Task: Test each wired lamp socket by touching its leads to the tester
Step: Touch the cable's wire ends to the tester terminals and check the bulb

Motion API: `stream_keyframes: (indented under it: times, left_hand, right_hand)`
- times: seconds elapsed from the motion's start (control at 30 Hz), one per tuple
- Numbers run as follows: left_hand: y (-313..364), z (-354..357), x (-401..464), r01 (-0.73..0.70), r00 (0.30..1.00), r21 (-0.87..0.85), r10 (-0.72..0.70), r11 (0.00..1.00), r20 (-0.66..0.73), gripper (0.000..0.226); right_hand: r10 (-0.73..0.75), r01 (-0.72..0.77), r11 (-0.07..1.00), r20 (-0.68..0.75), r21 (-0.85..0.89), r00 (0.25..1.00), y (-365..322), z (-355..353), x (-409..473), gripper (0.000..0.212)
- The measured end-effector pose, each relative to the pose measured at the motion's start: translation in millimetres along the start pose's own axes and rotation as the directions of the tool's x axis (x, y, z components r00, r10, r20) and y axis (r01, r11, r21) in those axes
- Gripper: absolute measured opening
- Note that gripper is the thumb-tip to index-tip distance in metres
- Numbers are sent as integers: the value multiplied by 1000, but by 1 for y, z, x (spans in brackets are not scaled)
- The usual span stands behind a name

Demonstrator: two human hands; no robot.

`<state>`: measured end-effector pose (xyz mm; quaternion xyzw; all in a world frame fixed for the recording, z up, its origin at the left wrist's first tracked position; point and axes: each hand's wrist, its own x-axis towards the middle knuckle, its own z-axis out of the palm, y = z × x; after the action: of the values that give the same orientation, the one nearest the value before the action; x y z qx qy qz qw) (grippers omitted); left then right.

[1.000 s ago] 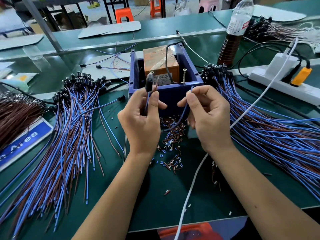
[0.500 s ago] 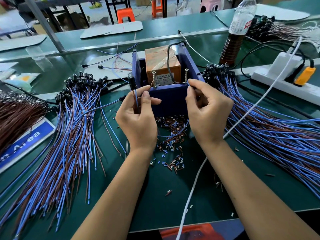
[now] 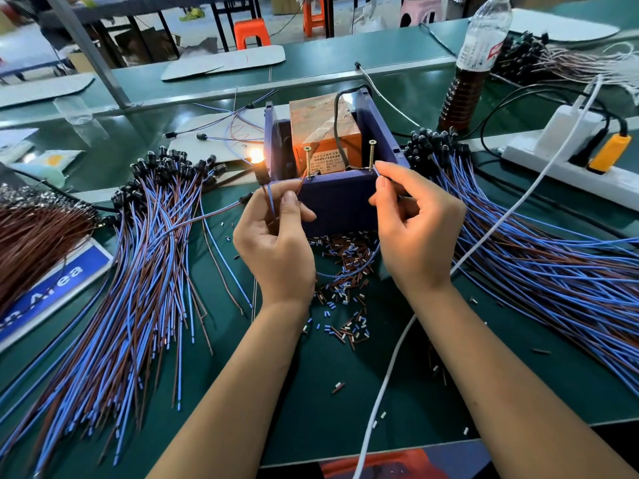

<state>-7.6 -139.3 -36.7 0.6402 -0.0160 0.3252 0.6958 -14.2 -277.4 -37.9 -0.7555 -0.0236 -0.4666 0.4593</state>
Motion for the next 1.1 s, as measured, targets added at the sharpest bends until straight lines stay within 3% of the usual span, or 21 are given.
stream_keyframes:
  times: [0.33,0.57,0.7,0.83,0.93,1.0,1.1]
  left_hand:
    - [1,0,0,10,1000,5,-10,1000,-7,19]
    - [6,2,-8,-62,997,19,62,998,-41,19]
    - [14,20,-26,-53,997,65,49,996,60,18]
    - [30,57,-43,-24,953,182,-32,983,300,19]
    - [41,98,-50,58,808,292,-217,955,547,17]
    - [47,133,-61,232,614,357,-420,905,668,19]
    - [57,181,-81,495,295,488,-668,719,684,23]
  right_hand:
    - [12,-12,1000,10,19,1000,0,0,0,21]
    - [168,-164,980,-26,116,985,-3,-7,-3,19]
    - [192,-180,973,-75,144,978,-7,-19,-4,20]
    - [255,-238,964,-149,119,955,-3,-44,1,16]
    - [314,-301,949,-250,89,916,7,-77,3,18]
    - [359,-359,931,-318,61,877,17,-107,6,19]
    - [431,-472,881,-376,-19,820,35,-150,13,22]
